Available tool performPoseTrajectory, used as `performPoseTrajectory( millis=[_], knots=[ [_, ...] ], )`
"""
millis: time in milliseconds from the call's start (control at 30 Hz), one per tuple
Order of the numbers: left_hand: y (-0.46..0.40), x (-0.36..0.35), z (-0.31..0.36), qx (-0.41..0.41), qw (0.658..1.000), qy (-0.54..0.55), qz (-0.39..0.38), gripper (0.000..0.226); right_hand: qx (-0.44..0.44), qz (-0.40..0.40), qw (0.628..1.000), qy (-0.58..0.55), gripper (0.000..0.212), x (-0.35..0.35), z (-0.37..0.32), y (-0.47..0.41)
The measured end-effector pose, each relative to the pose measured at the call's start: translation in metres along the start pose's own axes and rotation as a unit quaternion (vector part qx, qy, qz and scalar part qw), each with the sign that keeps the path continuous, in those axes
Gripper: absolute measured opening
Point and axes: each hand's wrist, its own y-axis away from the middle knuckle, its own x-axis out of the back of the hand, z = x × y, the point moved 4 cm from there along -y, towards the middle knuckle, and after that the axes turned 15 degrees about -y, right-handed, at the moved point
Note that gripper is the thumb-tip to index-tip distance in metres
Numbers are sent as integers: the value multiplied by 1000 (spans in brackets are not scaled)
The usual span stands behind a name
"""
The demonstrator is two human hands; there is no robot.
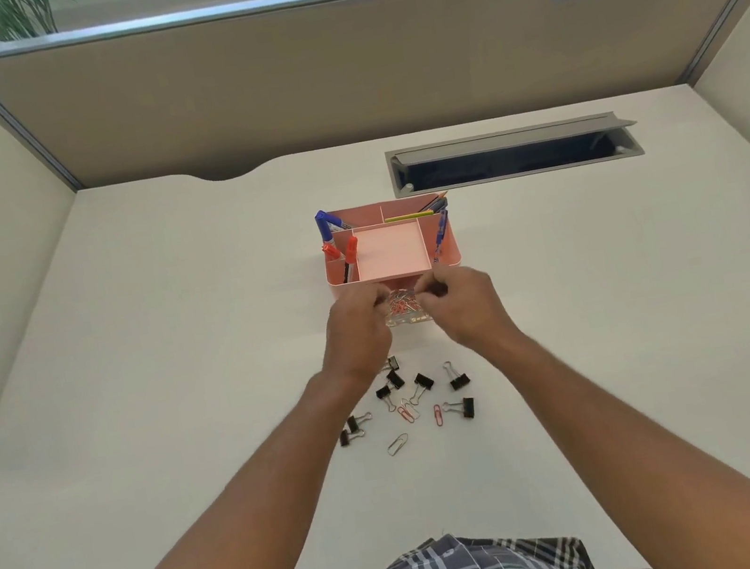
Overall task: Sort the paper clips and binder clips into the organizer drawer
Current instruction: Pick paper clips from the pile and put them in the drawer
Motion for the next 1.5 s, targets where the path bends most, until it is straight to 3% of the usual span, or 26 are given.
performPoseTrajectory(
  millis=[200, 367, 467, 633, 767, 933, 1100, 1267, 1500],
  knots=[
    [-16, -6, 9, 12, 999, -20, -31, 22, 21, -17, 995, 91, 14, -17, 4, -26],
    [-12, -4, 10, -18, 999, 9, -48, 32, 38, -24, 996, 82, 21, -17, 3, -23],
    [-5, 3, 13, -47, 999, 16, -18, 36, 42, -20, 997, 54, 24, -12, -1, -17],
    [22, 0, -8, -67, 997, 8, 29, 21, 48, -16, 998, 29, 19, 0, 0, 13],
    [66, -19, -25, -97, 992, -51, -68, 32, -32, -100, 988, 115, 22, -16, 35, 48],
    [114, -39, -42, -117, 965, -154, -178, 47, -35, -178, 942, 282, 14, -45, 69, 94],
    [132, -45, -51, -99, 961, -200, -161, 36, 43, -146, 956, 249, 16, -64, 85, 117],
    [130, -46, -50, -80, 967, -209, -122, 22, 64, -102, 967, 225, 17, -71, 87, 112],
    [124, -49, -46, -68, 966, -217, -120, 19, 62, -80, 972, 214, 9, -76, 90, 107]
  ],
)
